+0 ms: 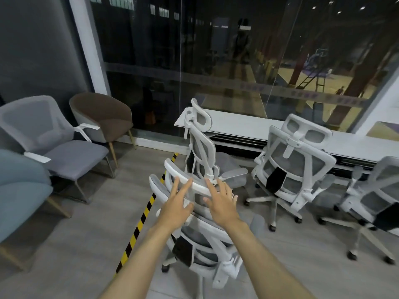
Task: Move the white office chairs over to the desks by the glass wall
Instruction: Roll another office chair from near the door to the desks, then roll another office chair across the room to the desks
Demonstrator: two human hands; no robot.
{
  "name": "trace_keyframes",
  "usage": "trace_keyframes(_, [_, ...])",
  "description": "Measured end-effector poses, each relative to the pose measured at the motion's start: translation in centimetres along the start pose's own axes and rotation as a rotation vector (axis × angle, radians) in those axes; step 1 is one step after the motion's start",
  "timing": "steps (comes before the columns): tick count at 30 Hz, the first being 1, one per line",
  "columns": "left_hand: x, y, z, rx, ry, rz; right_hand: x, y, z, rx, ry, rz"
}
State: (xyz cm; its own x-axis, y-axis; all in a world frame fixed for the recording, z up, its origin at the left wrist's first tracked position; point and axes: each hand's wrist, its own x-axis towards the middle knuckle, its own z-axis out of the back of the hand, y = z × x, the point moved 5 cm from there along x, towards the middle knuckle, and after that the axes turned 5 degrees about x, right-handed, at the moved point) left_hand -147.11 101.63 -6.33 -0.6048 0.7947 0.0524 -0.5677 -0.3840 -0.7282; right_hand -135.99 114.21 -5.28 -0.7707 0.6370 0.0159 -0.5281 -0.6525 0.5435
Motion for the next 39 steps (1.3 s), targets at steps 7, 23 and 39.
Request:
trace_keyframes(7, [-3.7, -1.7, 0.4, 0.061, -0.002, -0.004, -6.9, -1.8, 2.5, -0.02, -0.106, 0.142])
trace_keyframes(23, [-36.0, -7.6, -1.7, 0.687, -0.234, 0.329, -29.1, -1.3, 3.7, 0.072, 0.169, 0.38])
trace_keyframes(39, [-84.6, -12.3, 0.8, 0.643, -0.483, 0.988, -63.5, 14.7, -5.2, 0.038, 0.697, 0.853])
